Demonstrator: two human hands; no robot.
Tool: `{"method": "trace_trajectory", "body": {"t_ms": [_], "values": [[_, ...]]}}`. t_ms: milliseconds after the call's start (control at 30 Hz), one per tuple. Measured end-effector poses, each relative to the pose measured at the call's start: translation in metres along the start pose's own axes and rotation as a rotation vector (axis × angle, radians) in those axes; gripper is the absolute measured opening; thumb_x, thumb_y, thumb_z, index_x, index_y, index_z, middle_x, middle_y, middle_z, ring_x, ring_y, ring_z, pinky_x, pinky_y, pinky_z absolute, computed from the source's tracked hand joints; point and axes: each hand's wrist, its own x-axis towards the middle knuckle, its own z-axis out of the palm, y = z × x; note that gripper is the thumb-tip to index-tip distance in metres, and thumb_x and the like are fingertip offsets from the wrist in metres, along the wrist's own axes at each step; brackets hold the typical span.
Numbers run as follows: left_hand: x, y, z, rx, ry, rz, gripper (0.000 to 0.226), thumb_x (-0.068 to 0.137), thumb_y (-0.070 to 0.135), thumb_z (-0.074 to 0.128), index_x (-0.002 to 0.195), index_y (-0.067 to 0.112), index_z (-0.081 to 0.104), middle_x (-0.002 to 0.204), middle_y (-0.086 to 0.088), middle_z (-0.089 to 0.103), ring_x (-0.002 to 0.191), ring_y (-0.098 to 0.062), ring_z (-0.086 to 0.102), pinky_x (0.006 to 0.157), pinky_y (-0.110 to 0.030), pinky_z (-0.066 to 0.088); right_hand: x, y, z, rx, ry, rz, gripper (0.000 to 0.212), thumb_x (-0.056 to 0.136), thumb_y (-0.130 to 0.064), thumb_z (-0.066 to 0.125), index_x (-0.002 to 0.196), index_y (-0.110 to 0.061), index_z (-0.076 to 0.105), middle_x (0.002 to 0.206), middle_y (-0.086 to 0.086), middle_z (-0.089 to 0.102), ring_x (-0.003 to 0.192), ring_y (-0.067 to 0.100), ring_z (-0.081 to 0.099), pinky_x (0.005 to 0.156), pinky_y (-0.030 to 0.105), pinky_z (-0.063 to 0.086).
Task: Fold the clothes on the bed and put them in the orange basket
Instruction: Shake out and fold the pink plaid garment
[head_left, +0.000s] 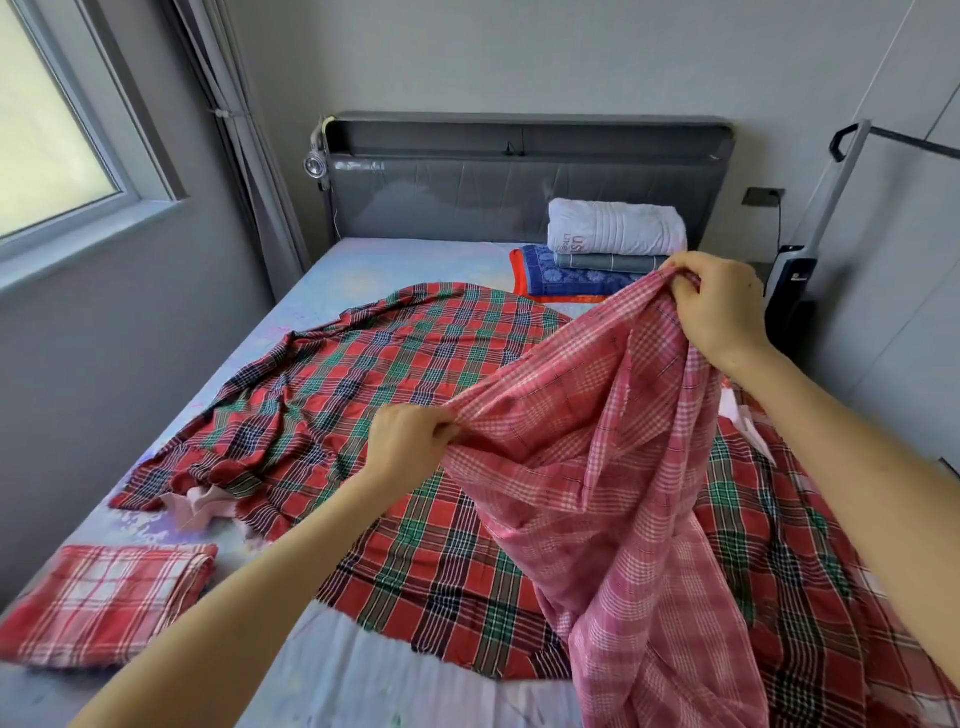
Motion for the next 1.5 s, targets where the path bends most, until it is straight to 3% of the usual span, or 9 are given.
{"method": "trace_trajectory", "body": {"t_ms": [200, 433, 567, 867, 967, 1100, 1200, 1300, 1500], "values": [[0.031, -0.018, -0.018, -0.125, -0.036, -0.384, 0.023, 0.094, 0.026, 0.049, 0.098, 0.023, 0.072, 0.086, 0.003, 0.072, 0.058, -0.012, 0.054, 0.045, -0.018, 0.034, -0.031, 0.011, 0.008, -0.071, -0.079, -0.135, 0.021, 0.089, -0.001, 0.055, 0.105, 0.001, 0.068, 0.102, 0.018, 0.069, 0.096, 0.035, 0.063, 0.083, 0.034, 0.044], [0.008, -0.011, 0.026, -0.022, -0.394, -0.171, 0.014, 0.080, 0.040, 0.067, 0.088, 0.031, 0.072, 0.073, 0.012, 0.067, 0.066, -0.010, 0.060, 0.059, -0.019, 0.047, -0.050, 0.009, 0.003, -0.013, 0.048, -0.155, 0.021, 0.089, 0.001, 0.054, 0.105, 0.005, 0.067, 0.099, 0.020, 0.069, 0.091, 0.034, 0.065, 0.084, 0.029, 0.043], [-0.008, -0.002, 0.061, -0.119, -0.159, -0.376, 0.014, 0.076, 0.031, 0.068, 0.088, 0.024, 0.070, 0.083, 0.003, 0.066, 0.081, -0.022, 0.063, 0.081, -0.033, 0.050, -0.054, 0.001, -0.001, 0.002, 0.068, -0.229, 0.021, 0.089, 0.000, 0.053, 0.104, 0.003, 0.067, 0.094, 0.018, 0.069, 0.085, 0.031, 0.065, 0.080, 0.027, 0.044], [0.005, -0.006, 0.056, -0.685, -0.025, -0.708, 0.008, 0.077, 0.010, 0.065, 0.083, 0.004, 0.066, 0.076, -0.010, 0.066, 0.063, -0.018, 0.056, 0.058, -0.027, 0.048, -0.058, 0.011, -0.008, -0.007, 0.073, -0.178, 0.023, 0.090, 0.000, 0.051, 0.106, 0.005, 0.066, 0.099, 0.020, 0.068, 0.091, 0.034, 0.064, 0.083, 0.031, 0.046], [0.017, -0.007, 0.043, -0.715, -0.139, -0.751, 0.016, 0.080, 0.006, 0.063, 0.068, 0.004, 0.052, 0.059, -0.007, 0.055, 0.048, -0.015, 0.048, 0.042, -0.023, 0.039, -0.053, 0.016, -0.015, -0.011, 0.083, -0.151, 0.022, 0.091, -0.002, 0.051, 0.106, 0.002, 0.067, 0.099, 0.018, 0.069, 0.091, 0.032, 0.064, 0.083, 0.036, 0.049], [0.021, -0.004, 0.025, -1.182, -0.559, -0.966, 0.012, 0.089, 0.001, 0.055, 0.080, 0.002, 0.047, 0.066, -0.008, 0.050, 0.051, -0.015, 0.049, 0.042, -0.022, 0.050, -0.046, 0.018, -0.027, 0.017, 0.114, -0.157, 0.021, 0.090, -0.001, 0.051, 0.102, 0.000, 0.068, 0.095, 0.015, 0.069, 0.086, 0.028, 0.064, 0.080, 0.028, 0.046], [0.020, 0.004, 0.017, -1.433, -0.629, -0.915, 0.004, 0.091, 0.001, 0.051, 0.088, 0.001, 0.049, 0.084, -0.016, 0.056, 0.074, -0.025, 0.059, 0.056, -0.036, 0.058, -0.040, 0.022, -0.038, 0.041, 0.126, -0.138, 0.021, 0.091, -0.002, 0.051, 0.104, -0.001, 0.068, 0.097, 0.015, 0.069, 0.088, 0.028, 0.064, 0.082, 0.032, 0.048], [0.023, 0.010, 0.011, -1.640, -0.567, -0.828, 0.006, 0.092, -0.002, 0.047, 0.088, 0.000, 0.051, 0.085, -0.014, 0.056, 0.075, -0.022, 0.057, 0.055, -0.028, 0.057, -0.037, 0.031, -0.044, 0.035, 0.128, -0.081, 0.022, 0.092, -0.002, 0.050, 0.107, 0.000, 0.067, 0.101, 0.016, 0.069, 0.091, 0.030, 0.063, 0.084, 0.033, 0.047], [0.030, -0.003, -0.004, -0.995, -0.125, -0.488, 0.031, 0.071, -0.008, 0.070, 0.076, 0.013, 0.046, 0.088, -0.017, 0.064, 0.074, -0.027, 0.060, 0.065, -0.038, 0.055, -0.042, 0.047, -0.041, 0.022, 0.124, 0.023, 0.022, 0.091, -0.001, 0.051, 0.106, 0.000, 0.067, 0.102, 0.017, 0.069, 0.093, 0.031, 0.063, 0.085, 0.030, 0.045]]}}
